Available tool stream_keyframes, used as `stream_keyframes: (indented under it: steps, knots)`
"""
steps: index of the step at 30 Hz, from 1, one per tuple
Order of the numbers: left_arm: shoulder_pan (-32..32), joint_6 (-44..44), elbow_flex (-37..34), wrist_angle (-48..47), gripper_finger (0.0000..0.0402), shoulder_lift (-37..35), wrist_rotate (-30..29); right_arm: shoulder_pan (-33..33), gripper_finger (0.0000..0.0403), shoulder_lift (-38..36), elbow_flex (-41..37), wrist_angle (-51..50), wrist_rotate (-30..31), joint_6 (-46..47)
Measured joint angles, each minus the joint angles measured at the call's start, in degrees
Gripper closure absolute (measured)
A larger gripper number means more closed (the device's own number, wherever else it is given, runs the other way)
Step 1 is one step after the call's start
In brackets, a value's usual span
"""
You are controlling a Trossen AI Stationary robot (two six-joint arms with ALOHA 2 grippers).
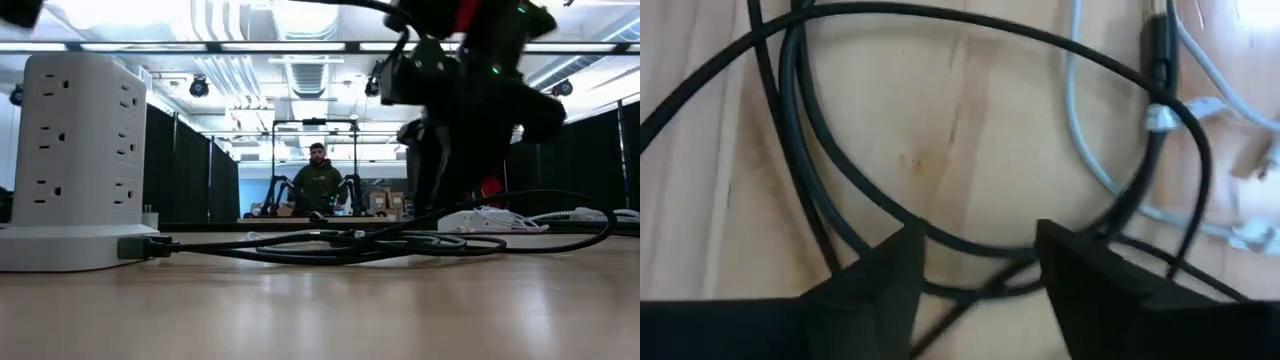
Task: Plug in charger cables
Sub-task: Insert the white charger cable into the white charger adapter
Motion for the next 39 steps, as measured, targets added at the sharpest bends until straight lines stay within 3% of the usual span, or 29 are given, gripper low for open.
stream_keyframes:
  steps: [5, 8, 11, 14, 18, 21, 23, 31, 37, 39]
  knots:
    - [2.25, 11.77, 2.98, -0.01, 0.0402, -0.02, -7.4, 0.4, 0.0343, 3.6, -1.07, 7.22, 3.39, 0.76]
    - [4.83, 12.7, 3.24, -0.34, 0.0402, -0.03, -7.29, 1.06, 0.0393, 7.18, 1.44, 7.37, -3.18, 3.94]
    - [7.27, 12.85, 3.23, -0.19, 0.0402, -0.03, -6.17, 2.82, 0.0389, 10.65, 8.26, 7.95, -11.89, 7.31]
    - [9.59, 14.7, 3.21, -0.14, 0.0402, -0.01, -5.02, 5.02, 0.0397, 12.84, 16.47, 7.22, -14.54, 3.65]
    - [11.17, 16.66, 3.23, -0.03, 0.0402, -0.09, -4.04, 4.76, 0.04, 13.36, 23.56, -0.72, -7.7, -6.01]
    - [11.16, 16.72, 3.23, 0.09, 0.0402, -0.21, -3.83, 2.79, 0.0402, 12.56, 24.1, -9.99, 2.25, -9.74]
    - [10.77, 16.57, 3.23, 0.35, 0.0402, -0.23, -3.35, 1.9, 0.0402, 11.89, 22.83, -12.61, 5.25, -10.75]
    - [10.78, 17.88, 3.23, 0.04, 0.0402, -0.27, -3.77, 7.74, 0.0403, 16.48, 16.57, -8.51, 5.49, -10.82]
    - [10.79, 21.22, 3.71, 0.14, 0.0402, -0.56, -8.37, 12.42, 0.0403, 20.84, 22.18, -8.88, 5.93, -8.11]
    - [10.79, 22.66, 3.81, 0.04, 0.0402, -0.71, -8.46, 13.18, 0.0403, 21.77, 25.36, -5.28, 1.82, -8.11]
